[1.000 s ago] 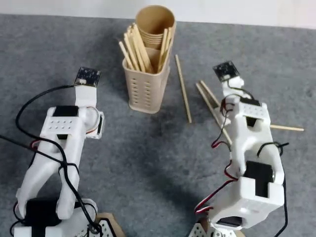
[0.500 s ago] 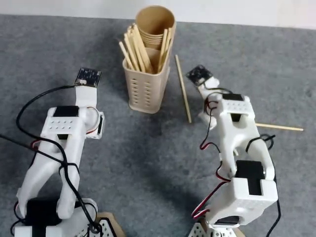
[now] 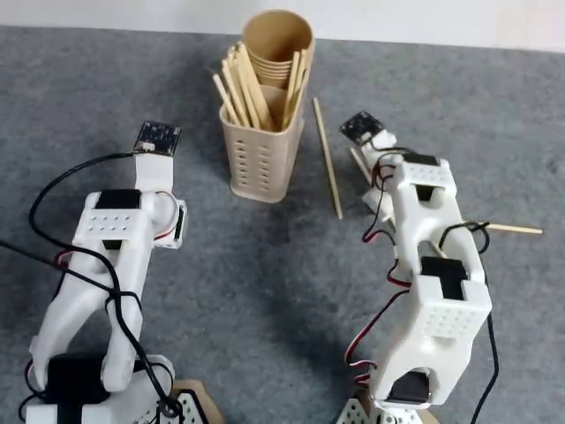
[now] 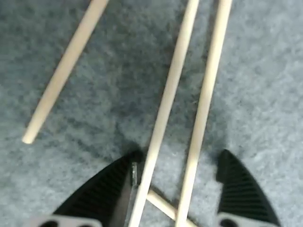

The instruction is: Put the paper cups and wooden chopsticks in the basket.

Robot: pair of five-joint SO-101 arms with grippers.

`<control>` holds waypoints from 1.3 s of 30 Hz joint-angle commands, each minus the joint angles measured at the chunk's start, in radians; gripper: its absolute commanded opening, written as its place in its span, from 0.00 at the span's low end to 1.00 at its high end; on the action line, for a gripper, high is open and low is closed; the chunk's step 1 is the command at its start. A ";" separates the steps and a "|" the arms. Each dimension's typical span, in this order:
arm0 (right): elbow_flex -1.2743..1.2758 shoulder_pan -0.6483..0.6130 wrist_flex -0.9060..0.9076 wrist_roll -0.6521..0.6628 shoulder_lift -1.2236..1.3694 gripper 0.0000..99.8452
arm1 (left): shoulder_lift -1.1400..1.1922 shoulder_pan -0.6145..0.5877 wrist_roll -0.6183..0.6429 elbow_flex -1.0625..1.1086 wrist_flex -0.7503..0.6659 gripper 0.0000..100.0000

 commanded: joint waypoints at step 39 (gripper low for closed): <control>0.243 -0.516 -0.886 -0.790 -0.931 0.01 | -0.030 -0.005 0.008 -0.002 -0.017 0.15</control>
